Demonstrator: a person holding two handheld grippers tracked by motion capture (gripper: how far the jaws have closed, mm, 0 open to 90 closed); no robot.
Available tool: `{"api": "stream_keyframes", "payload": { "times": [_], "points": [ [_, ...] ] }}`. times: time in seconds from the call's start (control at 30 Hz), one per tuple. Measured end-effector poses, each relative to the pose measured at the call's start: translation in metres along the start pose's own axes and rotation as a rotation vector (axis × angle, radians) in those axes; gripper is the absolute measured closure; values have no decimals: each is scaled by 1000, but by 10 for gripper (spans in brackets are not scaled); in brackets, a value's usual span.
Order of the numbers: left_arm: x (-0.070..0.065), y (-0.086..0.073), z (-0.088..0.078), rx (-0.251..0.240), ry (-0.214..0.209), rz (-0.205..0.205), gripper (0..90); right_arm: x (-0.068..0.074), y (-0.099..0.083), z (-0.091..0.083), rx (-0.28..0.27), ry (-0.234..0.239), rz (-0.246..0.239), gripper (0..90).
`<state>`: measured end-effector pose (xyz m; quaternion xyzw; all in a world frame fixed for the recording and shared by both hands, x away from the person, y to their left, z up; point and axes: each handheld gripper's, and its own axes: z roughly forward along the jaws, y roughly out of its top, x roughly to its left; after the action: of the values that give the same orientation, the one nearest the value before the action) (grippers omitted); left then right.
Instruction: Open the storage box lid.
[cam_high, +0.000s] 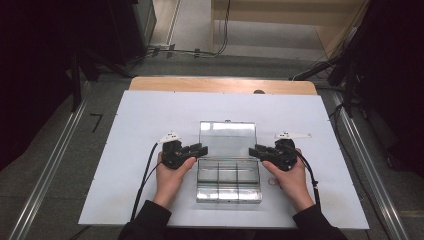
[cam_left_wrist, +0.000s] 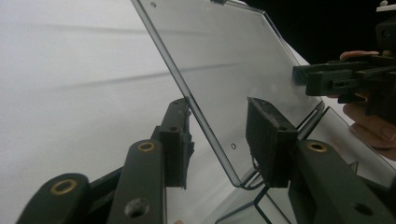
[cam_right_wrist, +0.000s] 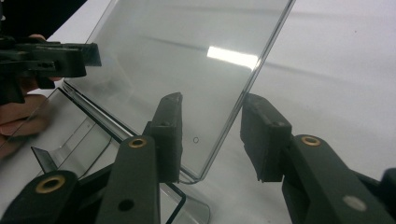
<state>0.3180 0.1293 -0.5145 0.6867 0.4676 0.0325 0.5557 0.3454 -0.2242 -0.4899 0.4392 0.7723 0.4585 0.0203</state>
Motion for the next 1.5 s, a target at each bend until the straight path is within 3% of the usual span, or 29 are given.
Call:
{"api": "stream_keyframes", "payload": {
  "times": [0.57,0.87,1.0,1.17,1.23,1.3,1.4,1.5],
  "points": [
    [-2,1,-2,-2,2,16,437,-1,-1,0,40,10,-7,470],
    [-10,1,-7,-22,-17,84,288,2,0,-8,6,33,-73,349],
    [-14,1,-9,-35,-33,122,227,3,-3,-16,6,93,-123,239],
    [-19,1,-13,-36,-57,156,123,6,-6,-29,-5,116,-180,155],
    [-22,1,-15,-32,-61,176,97,7,-8,-34,-14,106,-195,108],
    [-25,0,-17,-26,-71,199,67,7,-11,-42,-61,62,-203,103],
    [-29,-1,-20,-23,-100,223,9,3,-17,-53,-93,62,-203,81],
    [-32,-2,-22,-25,-94,238,0,-1,-23,-62,-94,54,-199,69]
  ]
}}
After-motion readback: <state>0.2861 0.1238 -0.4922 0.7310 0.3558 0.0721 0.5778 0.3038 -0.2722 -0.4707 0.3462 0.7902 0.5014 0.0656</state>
